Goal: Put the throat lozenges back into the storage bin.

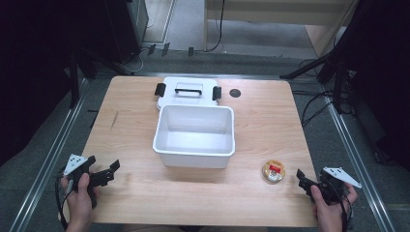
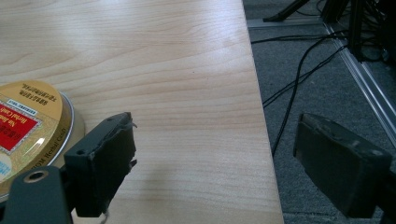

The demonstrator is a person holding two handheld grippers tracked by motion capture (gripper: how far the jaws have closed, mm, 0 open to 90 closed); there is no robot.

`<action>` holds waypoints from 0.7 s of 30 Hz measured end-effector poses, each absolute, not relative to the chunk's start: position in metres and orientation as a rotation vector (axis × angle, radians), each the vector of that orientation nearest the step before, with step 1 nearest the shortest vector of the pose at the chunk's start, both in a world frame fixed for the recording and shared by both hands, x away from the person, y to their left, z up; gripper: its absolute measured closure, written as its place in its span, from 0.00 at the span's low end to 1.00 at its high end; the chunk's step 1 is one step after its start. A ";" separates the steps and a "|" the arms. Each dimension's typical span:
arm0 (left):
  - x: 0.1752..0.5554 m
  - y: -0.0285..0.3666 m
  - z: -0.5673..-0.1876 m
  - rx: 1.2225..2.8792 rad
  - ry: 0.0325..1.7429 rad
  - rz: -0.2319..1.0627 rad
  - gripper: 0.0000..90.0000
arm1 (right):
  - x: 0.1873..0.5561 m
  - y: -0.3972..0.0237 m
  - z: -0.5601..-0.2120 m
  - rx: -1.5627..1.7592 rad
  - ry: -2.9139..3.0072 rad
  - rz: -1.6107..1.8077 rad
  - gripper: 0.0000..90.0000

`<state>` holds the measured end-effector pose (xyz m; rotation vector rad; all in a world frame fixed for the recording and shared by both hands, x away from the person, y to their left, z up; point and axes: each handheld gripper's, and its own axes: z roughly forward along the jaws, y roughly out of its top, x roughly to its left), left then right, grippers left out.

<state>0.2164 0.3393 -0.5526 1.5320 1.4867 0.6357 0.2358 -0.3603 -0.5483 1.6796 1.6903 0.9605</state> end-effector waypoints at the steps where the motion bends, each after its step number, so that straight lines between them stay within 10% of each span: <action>1: 0.216 0.339 -0.553 1.532 1.487 0.636 0.00 | 0.236 -0.360 -0.548 1.680 1.690 0.960 0.15; 21: 0.216 0.340 -0.553 1.529 1.485 0.626 0.00 | 0.232 -0.352 -0.544 1.605 1.747 0.910 0.03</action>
